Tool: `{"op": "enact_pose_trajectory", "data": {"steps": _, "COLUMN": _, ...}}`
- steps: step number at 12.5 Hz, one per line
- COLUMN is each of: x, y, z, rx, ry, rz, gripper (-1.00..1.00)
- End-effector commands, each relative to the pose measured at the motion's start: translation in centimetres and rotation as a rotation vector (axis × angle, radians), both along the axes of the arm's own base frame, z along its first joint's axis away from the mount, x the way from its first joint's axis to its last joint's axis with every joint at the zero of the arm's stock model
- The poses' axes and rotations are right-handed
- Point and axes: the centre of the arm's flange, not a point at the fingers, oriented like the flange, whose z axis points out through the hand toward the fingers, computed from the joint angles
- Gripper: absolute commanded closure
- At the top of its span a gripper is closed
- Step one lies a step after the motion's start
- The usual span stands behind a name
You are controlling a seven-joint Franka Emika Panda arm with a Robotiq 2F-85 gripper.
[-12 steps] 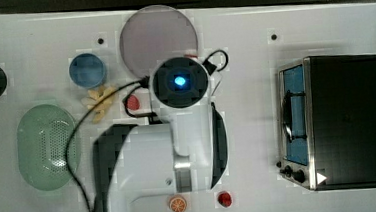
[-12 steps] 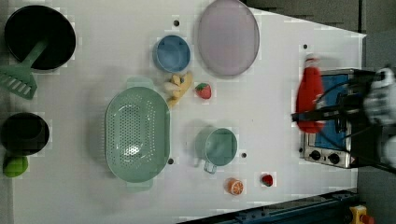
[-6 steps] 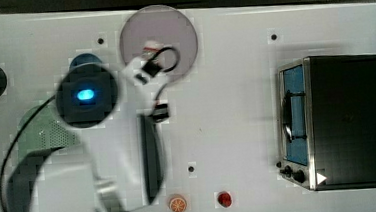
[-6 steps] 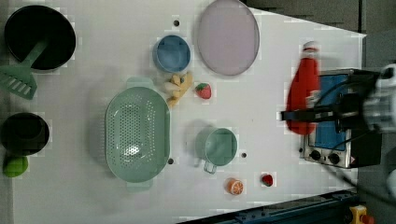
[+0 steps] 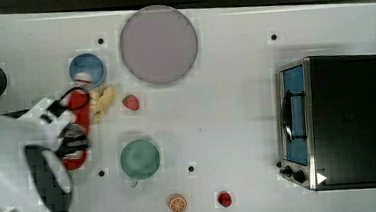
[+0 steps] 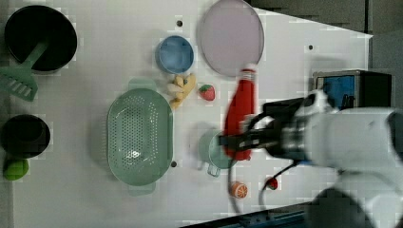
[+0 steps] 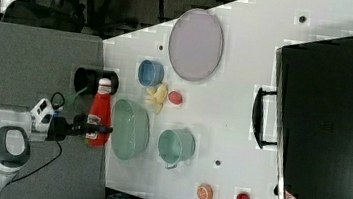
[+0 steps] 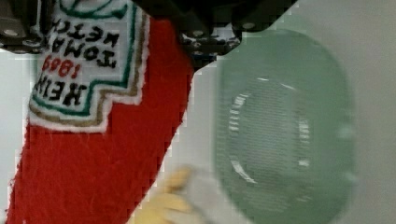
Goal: Pick Ketchup from the table and place it in strainer.
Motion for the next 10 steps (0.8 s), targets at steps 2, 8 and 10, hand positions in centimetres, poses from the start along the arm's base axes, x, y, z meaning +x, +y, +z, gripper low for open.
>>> {"op": "enact_pose_trajectory", "data": {"steps": 2, "x": -1.0, "y": 5.5, "z": -4.5, "rx": 0.095, "ry": 0.01, "rz": -0.16, "gripper": -0.24}}
{"op": "enact_pose_trajectory", "data": {"steps": 8, "x": -2.3, "y": 9.3, "z": -12.6, "rx": 0.196, "ry": 0.024, "rz": -0.286, "gripper": -0.74}}
{"op": "enact_pose_trajectory", "data": {"steps": 10, "x": -2.4, "y": 9.4, "z": -13.0, "rx": 0.195, "ry": 0.026, "rz": -0.279, "gripper": -1.0}}
